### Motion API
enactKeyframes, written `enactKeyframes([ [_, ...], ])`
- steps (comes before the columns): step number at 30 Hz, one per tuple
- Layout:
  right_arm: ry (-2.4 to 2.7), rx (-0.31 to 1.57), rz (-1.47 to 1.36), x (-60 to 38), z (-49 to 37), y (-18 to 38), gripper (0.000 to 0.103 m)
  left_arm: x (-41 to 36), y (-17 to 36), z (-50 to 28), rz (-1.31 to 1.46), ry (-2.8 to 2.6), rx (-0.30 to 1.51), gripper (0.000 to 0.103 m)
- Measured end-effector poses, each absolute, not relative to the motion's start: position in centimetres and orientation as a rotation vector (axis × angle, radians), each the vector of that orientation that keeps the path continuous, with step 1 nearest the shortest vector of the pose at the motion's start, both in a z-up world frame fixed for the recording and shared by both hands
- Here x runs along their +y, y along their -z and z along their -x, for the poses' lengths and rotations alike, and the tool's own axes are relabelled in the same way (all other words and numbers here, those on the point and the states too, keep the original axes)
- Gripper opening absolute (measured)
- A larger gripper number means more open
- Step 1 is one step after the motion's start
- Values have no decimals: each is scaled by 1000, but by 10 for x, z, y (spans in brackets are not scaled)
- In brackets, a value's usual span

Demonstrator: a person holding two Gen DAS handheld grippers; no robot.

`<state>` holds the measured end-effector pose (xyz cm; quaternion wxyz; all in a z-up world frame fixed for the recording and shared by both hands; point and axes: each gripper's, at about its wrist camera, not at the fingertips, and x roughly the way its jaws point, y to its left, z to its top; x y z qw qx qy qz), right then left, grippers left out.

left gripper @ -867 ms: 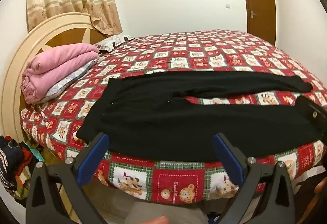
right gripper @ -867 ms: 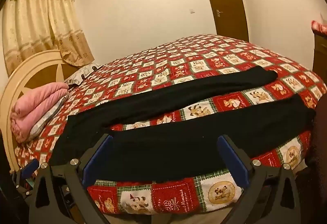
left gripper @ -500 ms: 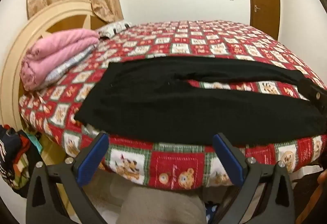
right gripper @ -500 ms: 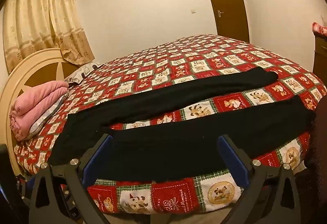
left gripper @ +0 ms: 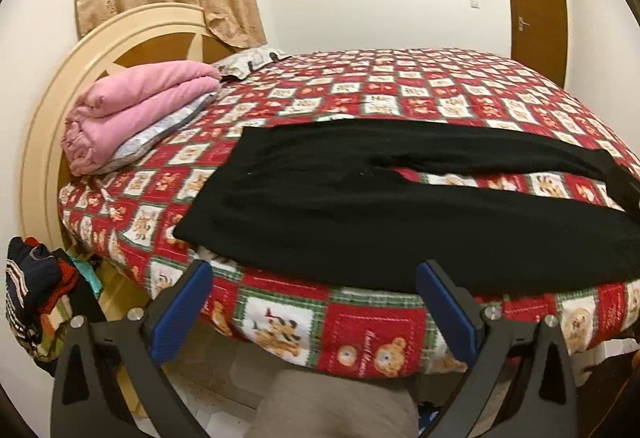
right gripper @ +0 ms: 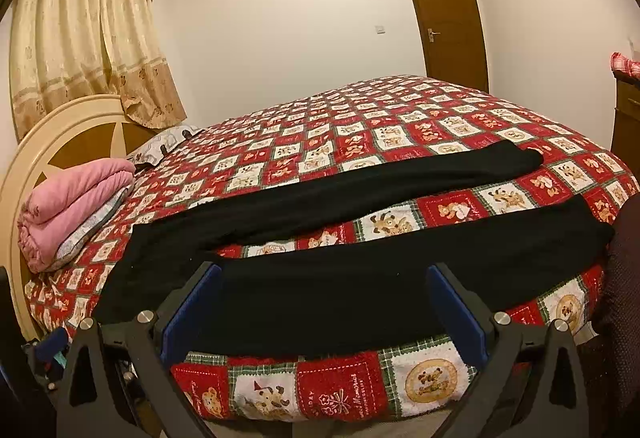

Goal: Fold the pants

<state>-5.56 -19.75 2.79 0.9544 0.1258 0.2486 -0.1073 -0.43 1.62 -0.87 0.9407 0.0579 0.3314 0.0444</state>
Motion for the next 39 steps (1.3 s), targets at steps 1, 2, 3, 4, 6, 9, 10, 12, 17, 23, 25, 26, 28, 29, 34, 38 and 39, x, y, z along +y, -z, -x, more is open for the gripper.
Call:
enactKeyframes([
  [1,216,507,-254,-197,55,-27,102,16,9,4,-118,-89,671,103],
  [2,216,506,-253,-197,56,-27,102,17,9,5,-118,-87,666,103],
  [3,217,505,-253,-197,55,-27,102,16,8,6,-125,-87,655,103],
  [4,218,502,-253,-197,55,-28,102,15,7,7,-137,-90,640,103],
  [6,219,500,-251,-197,55,-28,102,12,6,9,-155,-94,621,103],
  [9,220,499,-252,-197,56,-27,102,13,4,10,-156,-84,609,103],
  [10,221,499,-252,-197,56,-26,102,13,3,10,-155,-84,607,103],
  [12,223,500,-250,-196,56,-26,102,13,2,11,-153,-83,604,103],
  [17,223,501,-240,-194,56,-26,102,13,3,11,-156,-83,603,103],
  [23,226,496,-237,-193,56,-26,102,13,3,11,-156,-84,605,103],
  [25,224,496,-236,-193,56,-26,102,14,3,11,-155,-84,607,103],
  [26,224,497,-237,-193,56,-26,102,13,3,12,-155,-85,608,103],
  [28,223,499,-236,-193,57,-26,102,14,3,12,-155,-85,607,103],
  [29,223,500,-236,-193,56,-26,102,14,3,12,-155,-83,607,103],
  [34,223,499,-236,-193,56,-26,102,14,4,12,-155,-84,608,103],
  [38,223,499,-235,-193,57,-26,102,14,4,12,-154,-84,606,103],
  [39,223,499,-235,-192,57,-26,102,14,4,12,-154,-83,606,103],
])
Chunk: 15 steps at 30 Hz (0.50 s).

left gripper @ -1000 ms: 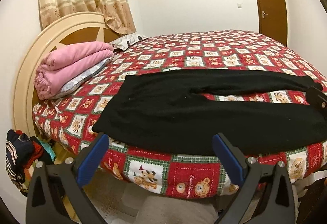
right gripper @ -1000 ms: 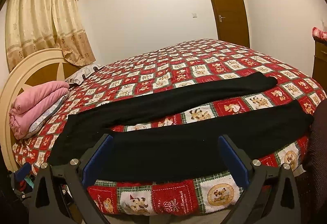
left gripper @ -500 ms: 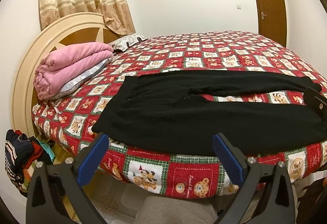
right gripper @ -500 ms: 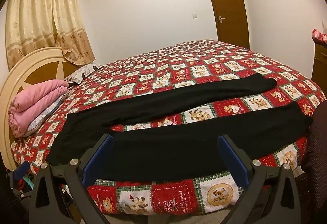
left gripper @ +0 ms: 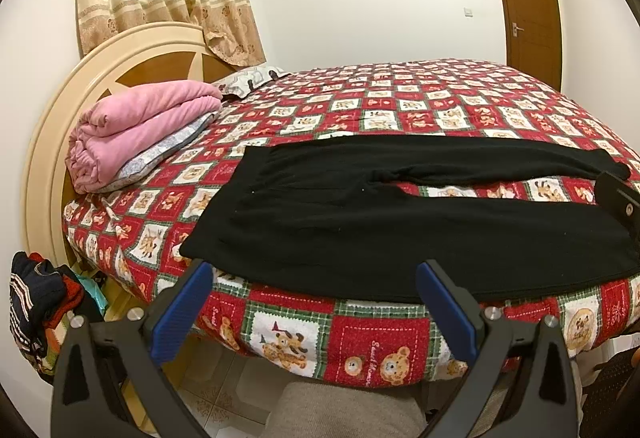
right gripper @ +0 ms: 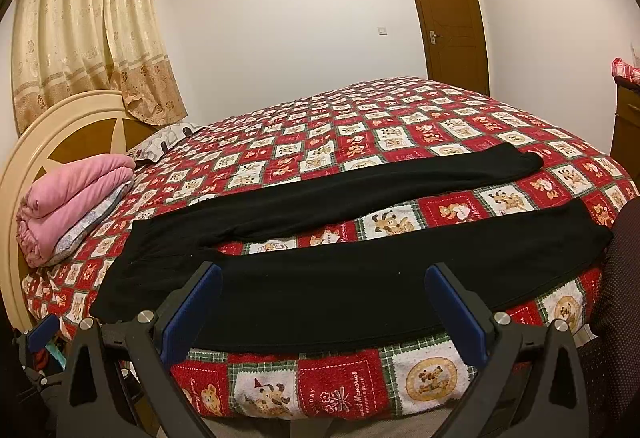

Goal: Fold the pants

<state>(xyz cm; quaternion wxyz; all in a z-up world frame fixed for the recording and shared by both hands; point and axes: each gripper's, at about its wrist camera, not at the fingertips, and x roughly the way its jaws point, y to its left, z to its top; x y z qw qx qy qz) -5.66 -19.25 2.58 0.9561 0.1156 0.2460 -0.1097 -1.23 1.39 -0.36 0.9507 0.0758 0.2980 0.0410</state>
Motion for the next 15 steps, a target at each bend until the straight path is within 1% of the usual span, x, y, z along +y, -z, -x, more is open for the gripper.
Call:
enactKeyframes([
  [15,221,509,-236,-191,56,-23,102,14,10,14,-154,-81,623,103],
])
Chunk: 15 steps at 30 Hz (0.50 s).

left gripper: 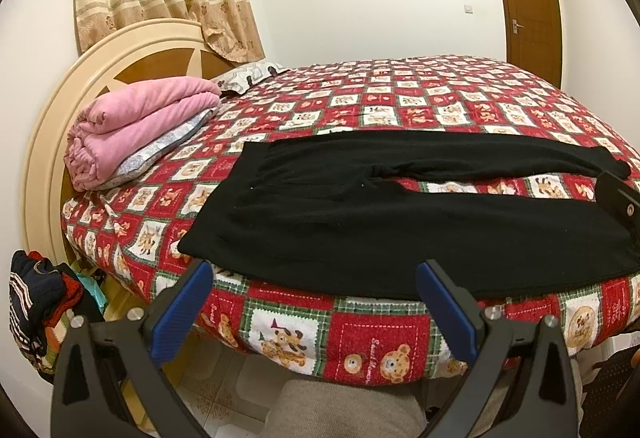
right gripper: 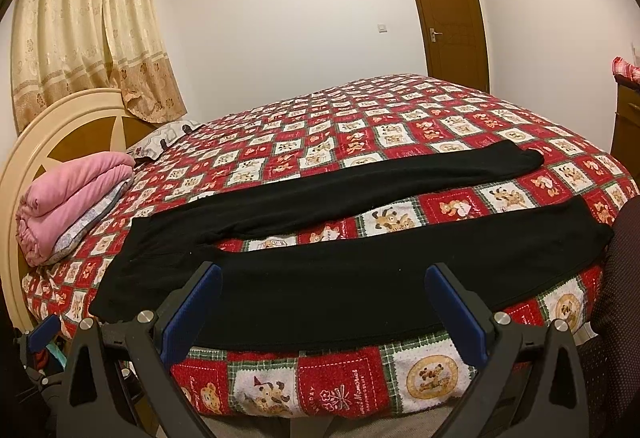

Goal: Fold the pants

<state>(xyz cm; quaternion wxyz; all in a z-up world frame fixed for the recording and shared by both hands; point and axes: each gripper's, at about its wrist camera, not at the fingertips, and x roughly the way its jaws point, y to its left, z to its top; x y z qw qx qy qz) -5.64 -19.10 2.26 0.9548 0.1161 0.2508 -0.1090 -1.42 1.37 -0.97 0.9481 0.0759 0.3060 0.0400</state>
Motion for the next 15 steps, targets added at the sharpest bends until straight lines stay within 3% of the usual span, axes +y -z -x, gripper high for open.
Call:
enactKeyframes([
  [15,223,509,-236,-192,56,-22,102,12,16,11,-153,-78,645,103],
])
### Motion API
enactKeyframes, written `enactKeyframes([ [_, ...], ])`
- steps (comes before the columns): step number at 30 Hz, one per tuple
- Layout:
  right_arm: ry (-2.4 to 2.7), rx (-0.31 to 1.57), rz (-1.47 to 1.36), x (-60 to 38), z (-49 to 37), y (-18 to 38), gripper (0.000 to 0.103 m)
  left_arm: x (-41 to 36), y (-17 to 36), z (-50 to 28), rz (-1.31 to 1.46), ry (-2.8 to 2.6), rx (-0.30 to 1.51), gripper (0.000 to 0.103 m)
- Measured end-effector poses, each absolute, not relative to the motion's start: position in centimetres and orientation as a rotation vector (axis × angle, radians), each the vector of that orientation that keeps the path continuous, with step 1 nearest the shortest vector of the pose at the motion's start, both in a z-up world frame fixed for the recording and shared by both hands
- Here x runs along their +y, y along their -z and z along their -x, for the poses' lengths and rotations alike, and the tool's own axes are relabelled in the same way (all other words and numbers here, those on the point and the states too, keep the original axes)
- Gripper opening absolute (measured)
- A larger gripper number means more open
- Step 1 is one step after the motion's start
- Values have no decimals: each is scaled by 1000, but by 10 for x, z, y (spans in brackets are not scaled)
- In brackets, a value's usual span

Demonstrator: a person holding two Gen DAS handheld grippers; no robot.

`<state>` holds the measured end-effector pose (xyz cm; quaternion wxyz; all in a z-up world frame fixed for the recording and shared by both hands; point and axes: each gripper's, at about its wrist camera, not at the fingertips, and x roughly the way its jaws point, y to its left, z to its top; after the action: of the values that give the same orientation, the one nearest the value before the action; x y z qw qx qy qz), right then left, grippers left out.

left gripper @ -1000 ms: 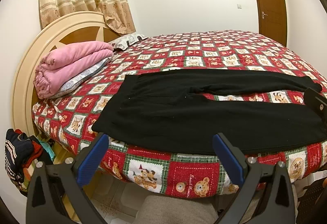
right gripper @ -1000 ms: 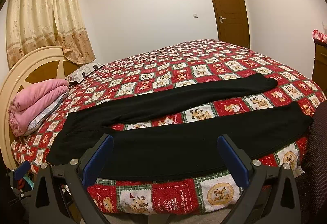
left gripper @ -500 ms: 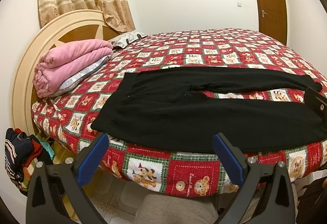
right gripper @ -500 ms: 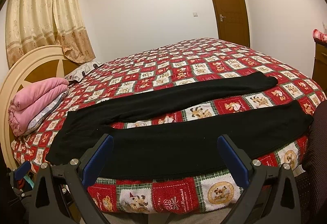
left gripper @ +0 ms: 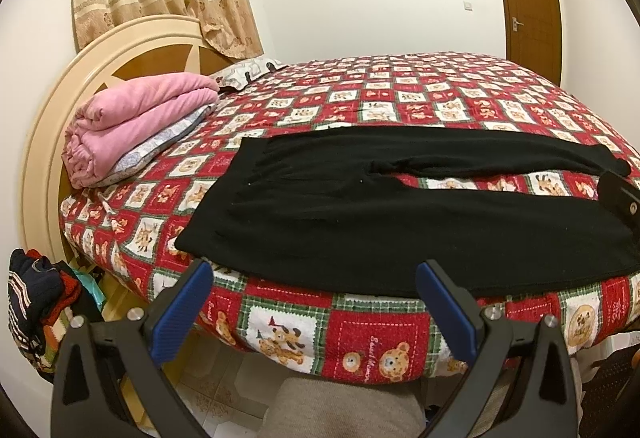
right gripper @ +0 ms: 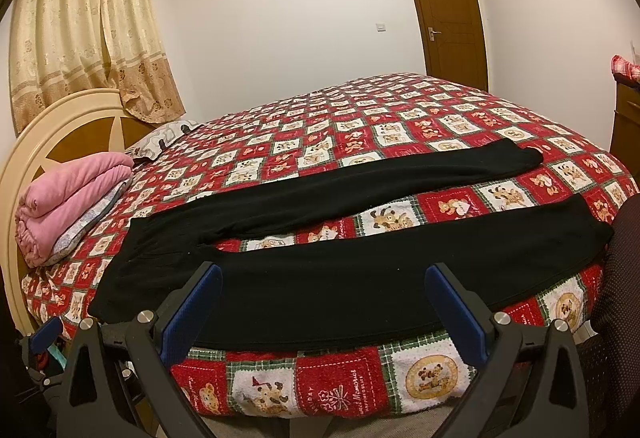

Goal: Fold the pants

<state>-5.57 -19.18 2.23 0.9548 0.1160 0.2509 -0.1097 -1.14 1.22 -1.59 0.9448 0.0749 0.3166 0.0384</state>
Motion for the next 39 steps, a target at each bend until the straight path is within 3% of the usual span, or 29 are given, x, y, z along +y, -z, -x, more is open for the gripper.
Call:
enactKeyframes([
  [23,312,678,-220,-237,10,29,102,48,52,-82,-202,-92,828,103],
  [31,139,709,-103,-233,-97,-12,102,101,27,-195,-161,-75,876,103],
  [39,0,822,106,-209,-226,3,102,172,37,-292,7,-73,971,102],
])
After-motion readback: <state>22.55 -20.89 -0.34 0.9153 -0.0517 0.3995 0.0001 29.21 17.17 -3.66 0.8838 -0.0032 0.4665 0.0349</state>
